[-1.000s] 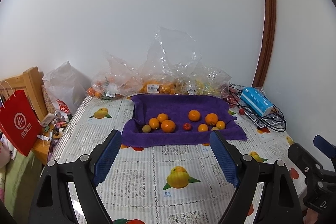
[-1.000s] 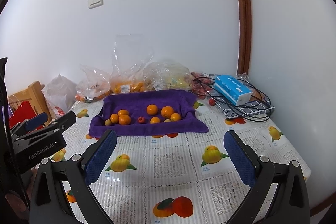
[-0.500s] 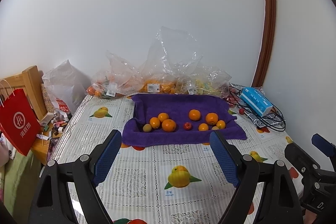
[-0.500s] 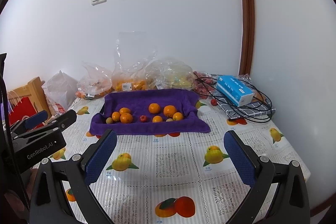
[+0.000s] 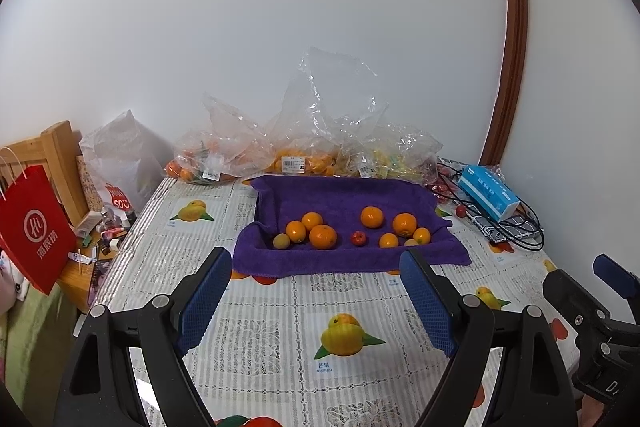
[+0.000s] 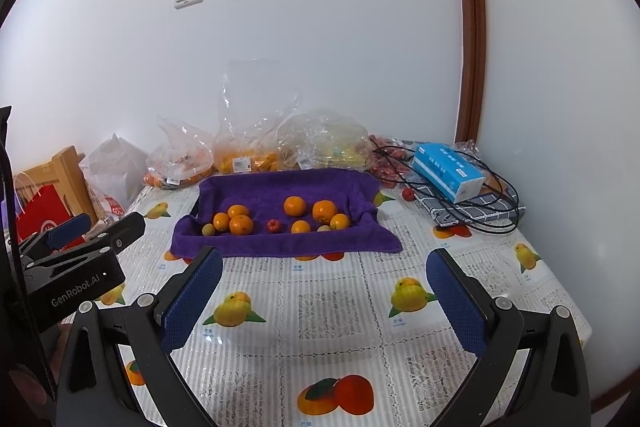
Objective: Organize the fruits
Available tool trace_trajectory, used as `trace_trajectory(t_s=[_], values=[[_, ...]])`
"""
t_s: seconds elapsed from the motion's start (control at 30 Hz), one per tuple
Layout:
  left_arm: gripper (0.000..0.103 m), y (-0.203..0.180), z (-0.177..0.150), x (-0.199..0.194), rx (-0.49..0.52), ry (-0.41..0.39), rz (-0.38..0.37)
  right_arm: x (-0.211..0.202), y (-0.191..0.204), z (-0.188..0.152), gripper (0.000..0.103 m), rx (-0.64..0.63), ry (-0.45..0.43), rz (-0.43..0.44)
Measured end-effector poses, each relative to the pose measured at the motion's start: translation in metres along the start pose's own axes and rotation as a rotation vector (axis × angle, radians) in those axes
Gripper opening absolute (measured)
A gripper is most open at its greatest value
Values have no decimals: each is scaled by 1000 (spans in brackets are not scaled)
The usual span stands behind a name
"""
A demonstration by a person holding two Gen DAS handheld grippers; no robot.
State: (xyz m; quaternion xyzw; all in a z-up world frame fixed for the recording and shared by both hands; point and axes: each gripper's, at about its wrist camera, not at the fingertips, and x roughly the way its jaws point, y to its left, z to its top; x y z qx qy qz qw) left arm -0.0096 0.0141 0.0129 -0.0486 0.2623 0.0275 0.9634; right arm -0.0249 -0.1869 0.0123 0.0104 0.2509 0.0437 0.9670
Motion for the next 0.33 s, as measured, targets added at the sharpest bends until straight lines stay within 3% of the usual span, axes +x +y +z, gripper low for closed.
trace_trajectory(t_s=[0.33], values=[[85, -2, -1, 2, 12, 3, 2, 0, 0, -1, 101, 4, 0, -3]])
